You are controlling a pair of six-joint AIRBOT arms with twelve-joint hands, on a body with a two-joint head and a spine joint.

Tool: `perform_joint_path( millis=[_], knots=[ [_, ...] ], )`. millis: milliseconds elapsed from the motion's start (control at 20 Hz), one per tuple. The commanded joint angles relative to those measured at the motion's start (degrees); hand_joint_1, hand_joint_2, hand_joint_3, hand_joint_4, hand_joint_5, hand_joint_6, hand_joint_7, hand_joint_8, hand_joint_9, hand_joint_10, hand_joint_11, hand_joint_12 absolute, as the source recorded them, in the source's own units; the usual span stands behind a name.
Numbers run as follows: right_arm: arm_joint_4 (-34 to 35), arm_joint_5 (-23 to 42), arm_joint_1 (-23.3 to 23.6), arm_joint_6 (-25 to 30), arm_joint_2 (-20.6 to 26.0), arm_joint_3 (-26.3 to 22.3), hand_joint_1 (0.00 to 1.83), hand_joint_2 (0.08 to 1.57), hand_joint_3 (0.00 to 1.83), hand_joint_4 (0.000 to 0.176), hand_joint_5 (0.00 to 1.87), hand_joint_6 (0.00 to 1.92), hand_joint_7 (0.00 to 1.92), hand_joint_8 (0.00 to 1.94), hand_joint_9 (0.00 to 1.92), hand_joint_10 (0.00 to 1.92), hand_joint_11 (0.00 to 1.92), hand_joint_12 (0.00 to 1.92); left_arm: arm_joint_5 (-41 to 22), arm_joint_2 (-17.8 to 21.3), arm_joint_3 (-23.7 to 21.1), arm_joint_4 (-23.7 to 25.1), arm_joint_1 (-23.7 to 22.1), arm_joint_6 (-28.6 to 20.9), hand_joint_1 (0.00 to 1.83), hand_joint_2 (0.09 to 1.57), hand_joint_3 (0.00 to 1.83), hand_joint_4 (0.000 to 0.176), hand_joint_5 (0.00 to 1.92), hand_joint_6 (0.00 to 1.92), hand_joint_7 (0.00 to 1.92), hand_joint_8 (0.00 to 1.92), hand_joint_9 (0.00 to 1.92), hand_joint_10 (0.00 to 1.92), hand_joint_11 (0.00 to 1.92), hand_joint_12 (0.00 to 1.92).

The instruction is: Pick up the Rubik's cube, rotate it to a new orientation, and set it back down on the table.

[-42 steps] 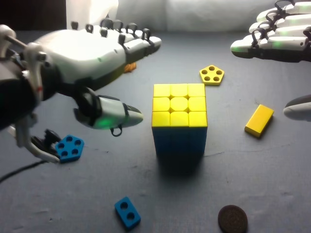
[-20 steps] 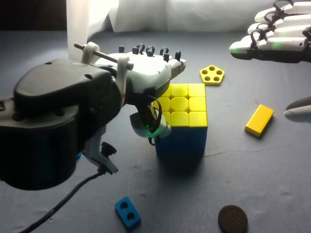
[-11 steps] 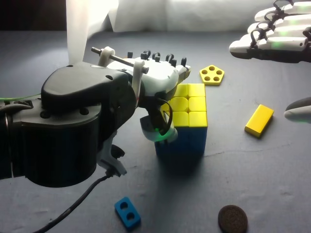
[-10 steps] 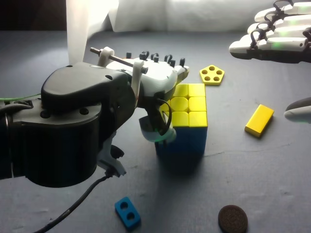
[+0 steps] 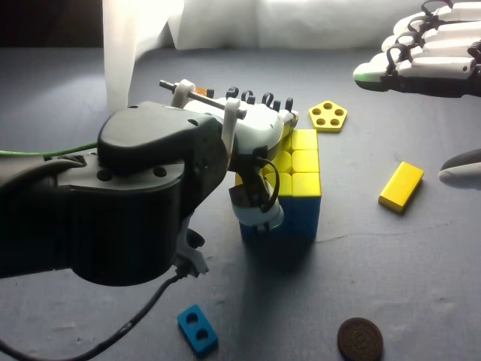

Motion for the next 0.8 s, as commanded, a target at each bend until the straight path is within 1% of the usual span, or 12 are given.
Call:
perform_joint_path(
  millis=[0, 50, 200, 250, 300, 400, 450, 500, 550, 650, 700, 750],
  knots=[
    [1.94, 4.43, 0.37, -0.11, 0.21, -0.02, 0.39, 1.26, 0.00, 0.000, 0.04, 0.00, 0.15, 0.00, 0.15, 0.00, 0.00, 0.32, -0.24, -0.05, 0.27, 3.15, -0.24, 0.20, 0.96, 1.06, 0.00, 0.042, 0.00, 0.00, 0.00, 0.00, 0.00, 0.00, 0.00, 0.00],
    [1.94, 4.46, 0.37, -0.16, 0.21, -0.02, 0.38, 1.26, 0.00, 0.000, 0.03, 0.00, 0.15, 0.00, 0.13, 0.01, 0.00, 0.23, -0.24, -0.50, 0.59, 3.14, -0.12, 0.20, 0.97, 1.05, 0.00, 0.042, 0.00, 0.00, 0.00, 0.00, 0.00, 0.00, 0.00, 0.00],
    [1.93, 4.58, 0.37, -0.28, 0.21, -0.02, 0.40, 1.25, 0.00, 0.000, 0.05, 0.01, 0.16, 0.00, 0.15, 0.01, 0.00, 0.19, -0.24, -1.61, 1.50, 2.92, 0.45, 0.20, 1.02, 1.03, 0.00, 0.047, 0.00, 0.00, 0.00, 0.00, 0.00, 0.00, 0.00, 0.00],
    [1.93, 4.62, 0.36, -0.33, 0.21, -0.02, 0.42, 1.25, 0.00, 0.000, 0.05, 0.01, 0.16, 0.00, 0.14, 0.01, 0.00, 0.11, -0.23, -1.99, 1.91, 2.74, 0.67, 0.20, 1.01, 1.04, 0.00, 0.045, 0.00, 0.00, 0.00, 0.00, 0.00, 0.00, 0.00, 0.00],
    [1.93, 4.64, 0.36, -0.39, 0.21, -0.02, 0.42, 1.25, 0.00, 0.000, 0.06, 0.01, 0.16, 0.00, 0.14, 0.01, 0.00, 0.09, -0.23, -2.32, 2.32, 2.71, 0.84, 0.20, 1.01, 1.03, 0.00, 0.048, 0.00, 0.00, 0.00, 0.00, 0.00, 0.00, 0.00, 0.00],
    [1.93, 4.68, 0.36, -0.46, 0.21, -0.02, 0.43, 1.25, 0.00, 0.000, 0.06, 0.01, 0.17, 0.00, 0.13, 0.00, 0.00, 0.14, -0.23, -2.86, 3.17, 2.54, 1.12, 0.20, 1.03, 1.02, 0.00, 0.046, 0.00, 0.00, 0.00, 0.00, 0.00, 0.00, 0.00, 0.00],
    [1.93, 4.68, 0.36, -0.48, 0.21, -0.02, 0.43, 1.25, 0.00, 0.000, 0.07, 0.01, 0.18, 0.01, 0.16, 0.01, 0.00, 0.20, -0.23, -3.04, 3.52, 2.29, 1.25, 0.20, 1.00, 1.03, 0.00, 0.045, 0.00, 0.00, 0.00, 0.00, 0.00, 0.00, 0.00, 0.00],
    [1.93, 4.68, 0.36, -0.49, 0.21, -0.02, 0.41, 1.26, 0.00, 0.000, 0.05, 0.00, 0.17, 0.00, 0.15, 0.01, 0.00, 0.21, -0.23, -3.14, 3.79, 2.15, 1.38, 0.20, 1.00, 1.03, 0.00, 0.043, 0.00, 0.00, 0.00, 0.00, 0.00, 0.00, 0.00, 0.00],
    [1.93, 4.70, 0.36, -0.49, 0.21, -0.02, 0.41, 1.25, 0.00, 0.000, 0.04, 0.00, 0.16, 0.00, 0.16, 0.01, 0.00, 0.21, -0.23, -3.16, 4.09, 2.09, 1.59, 0.19, 1.02, 1.02, 0.00, 0.051, 0.00, 0.00, 0.00, 0.00, 0.00, 0.00, 0.00, 0.00],
    [1.93, 4.72, 0.35, -0.50, 0.21, -0.02, 0.40, 1.26, 0.00, 0.000, 0.05, 0.00, 0.17, 0.01, 0.15, 0.00, 0.00, 0.16, -0.23, -3.15, 4.52, 2.09, 1.94, 0.19, 1.01, 1.02, 0.00, 0.053, 0.00, 0.00, 0.00, 0.00, 0.00, 0.00, 0.00, 0.00],
    [1.93, 4.72, 0.34, -0.50, 0.21, -0.02, 0.39, 1.25, 0.00, 0.000, 0.05, 0.00, 0.20, 0.01, 0.16, 0.01, 0.00, 0.19, -0.23, -3.13, 4.82, 2.09, 2.08, 0.19, 1.01, 1.02, 0.00, 0.058, 0.00, 0.00, 0.00, 0.00, 0.00, 0.00, 0.00, 0.00],
    [1.93, 4.72, 0.33, -0.50, 0.21, -0.02, 0.39, 1.25, 0.00, 0.000, 0.05, 0.00, 0.20, 0.01, 0.16, 0.01, 0.00, 0.19, -0.23, -3.11, 4.93, 2.08, 2.09, 0.19, 1.01, 1.02, 0.00, 0.058, 0.00, 0.00, 0.00, 0.00, 0.00, 0.00, 0.00, 0.00]
  ],
)
